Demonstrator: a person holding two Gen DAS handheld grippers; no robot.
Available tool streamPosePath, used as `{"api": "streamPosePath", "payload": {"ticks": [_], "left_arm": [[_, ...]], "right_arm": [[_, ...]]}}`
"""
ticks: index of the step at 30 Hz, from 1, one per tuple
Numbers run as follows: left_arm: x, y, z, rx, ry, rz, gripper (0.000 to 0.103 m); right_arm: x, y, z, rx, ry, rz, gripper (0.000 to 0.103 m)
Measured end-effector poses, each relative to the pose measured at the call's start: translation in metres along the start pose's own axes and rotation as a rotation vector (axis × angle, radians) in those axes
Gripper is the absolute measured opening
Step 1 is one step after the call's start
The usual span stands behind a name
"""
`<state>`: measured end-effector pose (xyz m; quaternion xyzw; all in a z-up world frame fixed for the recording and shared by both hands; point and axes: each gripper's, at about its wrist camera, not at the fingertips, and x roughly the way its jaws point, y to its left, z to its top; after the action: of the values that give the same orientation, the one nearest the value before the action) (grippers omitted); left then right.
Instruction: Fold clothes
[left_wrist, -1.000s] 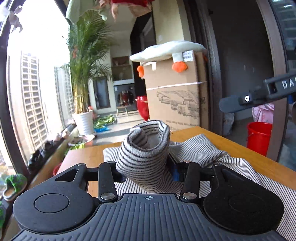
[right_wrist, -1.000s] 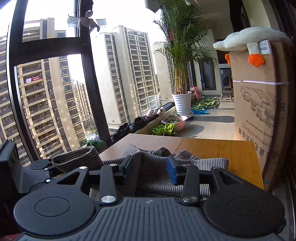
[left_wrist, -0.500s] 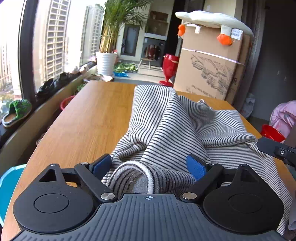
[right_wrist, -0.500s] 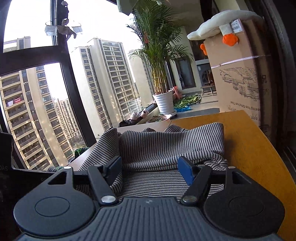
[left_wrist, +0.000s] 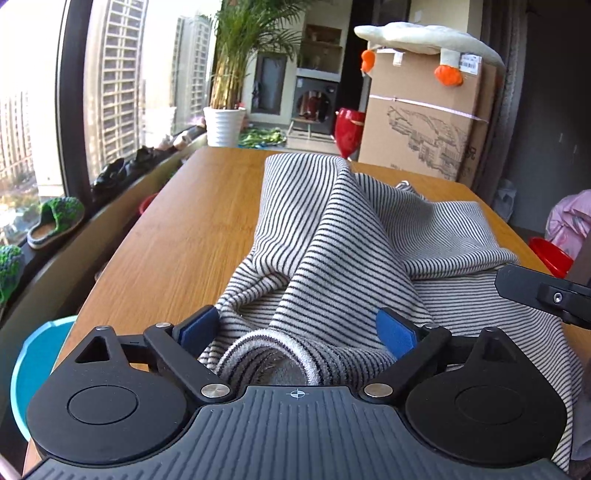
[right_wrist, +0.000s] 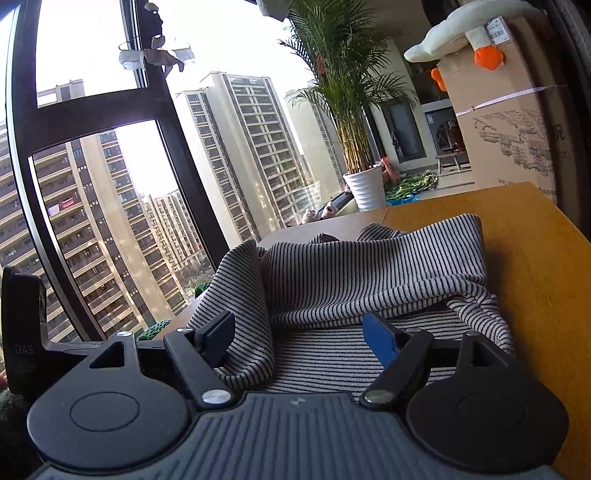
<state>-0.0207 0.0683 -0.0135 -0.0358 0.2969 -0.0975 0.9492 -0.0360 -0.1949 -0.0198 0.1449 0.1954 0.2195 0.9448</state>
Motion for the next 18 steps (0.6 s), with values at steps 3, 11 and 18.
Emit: {"api": "streamPosePath", "payload": {"ticks": [3,11,18], "left_arm": [[0.0009,0.0004,0.0007,-0.003,0.002,0.004,0.096],[0.0011,-0.0015,0.0009,-0.005,0.003,0.032,0.098],[-0.0064,-0.0029,-0.0037,-0.023,0.015,0.072,0.099]], "right_arm": [[0.0027,-0.0005,0.0018,-0.002,0.002,-0.005,0.077],[0.0006,-0.0022,-0.0041,0.017,0.011,0.015,0.081],[0.0044,-0.0062,-0.0032,0.036,0.05,0.062,0.085]]}}
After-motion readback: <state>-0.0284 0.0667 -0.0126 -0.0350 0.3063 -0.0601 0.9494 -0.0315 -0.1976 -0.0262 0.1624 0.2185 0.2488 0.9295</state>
